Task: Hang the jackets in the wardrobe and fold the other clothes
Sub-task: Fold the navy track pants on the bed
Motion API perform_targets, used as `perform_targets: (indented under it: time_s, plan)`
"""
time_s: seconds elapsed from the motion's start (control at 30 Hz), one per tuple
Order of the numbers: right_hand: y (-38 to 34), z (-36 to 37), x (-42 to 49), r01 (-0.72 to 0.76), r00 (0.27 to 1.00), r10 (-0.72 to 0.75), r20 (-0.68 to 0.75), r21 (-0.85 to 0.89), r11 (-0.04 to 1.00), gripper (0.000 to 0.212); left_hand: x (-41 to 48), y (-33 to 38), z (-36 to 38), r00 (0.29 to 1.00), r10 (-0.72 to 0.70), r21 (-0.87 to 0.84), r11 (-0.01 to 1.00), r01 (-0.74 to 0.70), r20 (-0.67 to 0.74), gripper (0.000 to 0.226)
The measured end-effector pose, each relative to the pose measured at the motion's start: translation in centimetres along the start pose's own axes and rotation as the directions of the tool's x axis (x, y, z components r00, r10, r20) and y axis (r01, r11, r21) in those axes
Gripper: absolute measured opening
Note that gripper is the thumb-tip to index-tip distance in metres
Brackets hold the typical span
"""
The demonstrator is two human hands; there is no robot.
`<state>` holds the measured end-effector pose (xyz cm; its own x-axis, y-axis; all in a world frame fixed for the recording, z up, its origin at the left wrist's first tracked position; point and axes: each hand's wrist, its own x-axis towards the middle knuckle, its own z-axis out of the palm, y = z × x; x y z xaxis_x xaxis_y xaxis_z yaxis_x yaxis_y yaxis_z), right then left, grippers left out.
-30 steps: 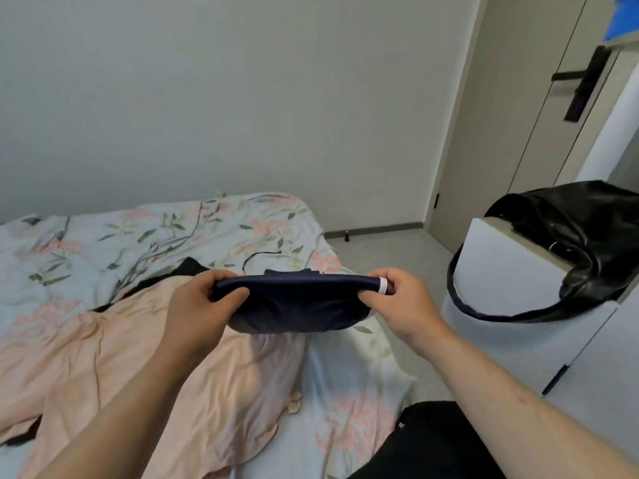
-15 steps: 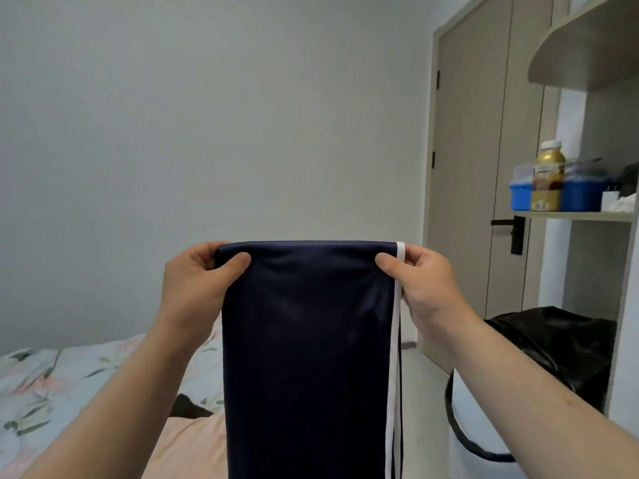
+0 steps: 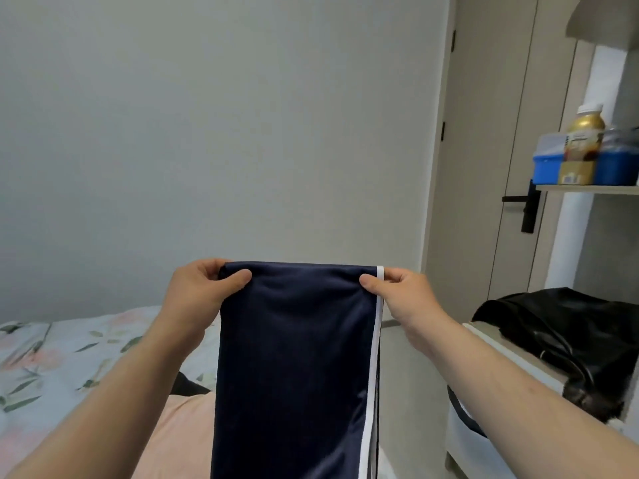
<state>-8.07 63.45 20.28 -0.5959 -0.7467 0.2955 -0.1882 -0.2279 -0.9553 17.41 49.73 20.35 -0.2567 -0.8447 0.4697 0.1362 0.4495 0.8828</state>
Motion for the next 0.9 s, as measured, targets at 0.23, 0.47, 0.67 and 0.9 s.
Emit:
perform_targets:
  time_s: [0.23, 0.47, 0.67, 0.9]
  plan:
    - [11.1, 3.4, 4.9, -0.348, 0.935, 0.354, 0.027, -0.123, 0.929, 0.010, 3.5, -13.0, 0.2, 0.934, -0.358, 0.142, 0.924, 0.355, 0.001, 0.003]
    - [18.8, 6.2, 10.5, -0.554, 0.831, 0.554, 0.055, -0.012, 0.832, 0.010, 8.3, -22.4, 2.3, 0.848, -0.529, 0.021, 0.848, 0.529, 0.002, 0.009]
    - [22.3, 6.9, 13.1, -0.543, 0.840, 0.533, 0.103, 0.137, 0.829, 0.020, 10.4, -25.3, 4.3, 0.873, -0.486, -0.058, 0.873, 0.483, -0.039, 0.010]
    - [25.2, 5.9, 9.7, -0.618, 0.784, 0.616, 0.077, 0.195, 0.762, 0.010, 5.4, -26.3, 3.3, 0.817, -0.554, -0.112, 0.832, 0.543, -0.158, 0.013]
